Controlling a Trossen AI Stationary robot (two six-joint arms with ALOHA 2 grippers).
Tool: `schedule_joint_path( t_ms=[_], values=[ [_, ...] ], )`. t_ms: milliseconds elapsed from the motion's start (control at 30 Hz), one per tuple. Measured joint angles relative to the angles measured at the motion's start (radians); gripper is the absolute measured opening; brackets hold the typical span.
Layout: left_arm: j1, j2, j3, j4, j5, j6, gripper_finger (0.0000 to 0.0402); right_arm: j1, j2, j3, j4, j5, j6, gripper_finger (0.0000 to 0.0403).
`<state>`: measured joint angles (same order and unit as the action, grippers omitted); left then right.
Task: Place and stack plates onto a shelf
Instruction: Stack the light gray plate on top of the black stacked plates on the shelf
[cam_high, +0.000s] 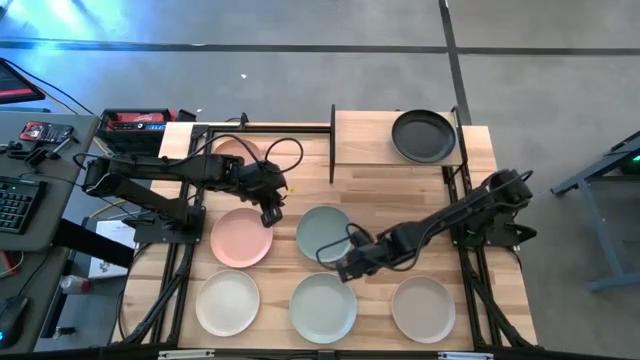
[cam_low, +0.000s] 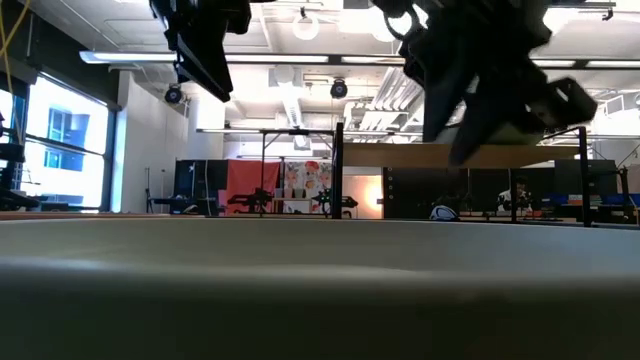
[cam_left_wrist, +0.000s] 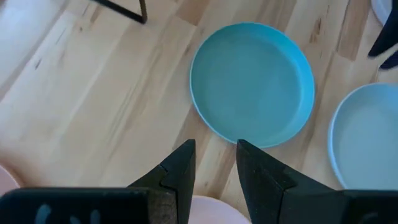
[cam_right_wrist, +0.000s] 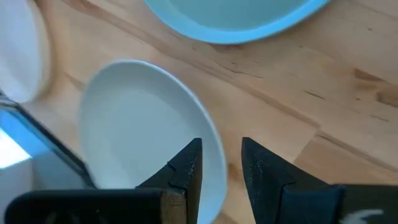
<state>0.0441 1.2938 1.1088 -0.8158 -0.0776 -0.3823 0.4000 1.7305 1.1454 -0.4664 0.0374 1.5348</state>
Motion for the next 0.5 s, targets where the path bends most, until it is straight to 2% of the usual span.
schedule_joint_path(
  t_ms=[233, 500],
  values=[
    [0.000, 0.000, 0.000, 0.000, 0.000, -0.159, 0.0106, 0.035, 0.058, 0.000, 0.025, 0.041, -0.078, 0.0092],
    [0.000, 0.000, 0.000, 0.004, 0.000, -0.268, 0.0106, 0.075, 0.070, 0.000, 0.032, 0.153, -0.179, 0.0092]
  ],
)
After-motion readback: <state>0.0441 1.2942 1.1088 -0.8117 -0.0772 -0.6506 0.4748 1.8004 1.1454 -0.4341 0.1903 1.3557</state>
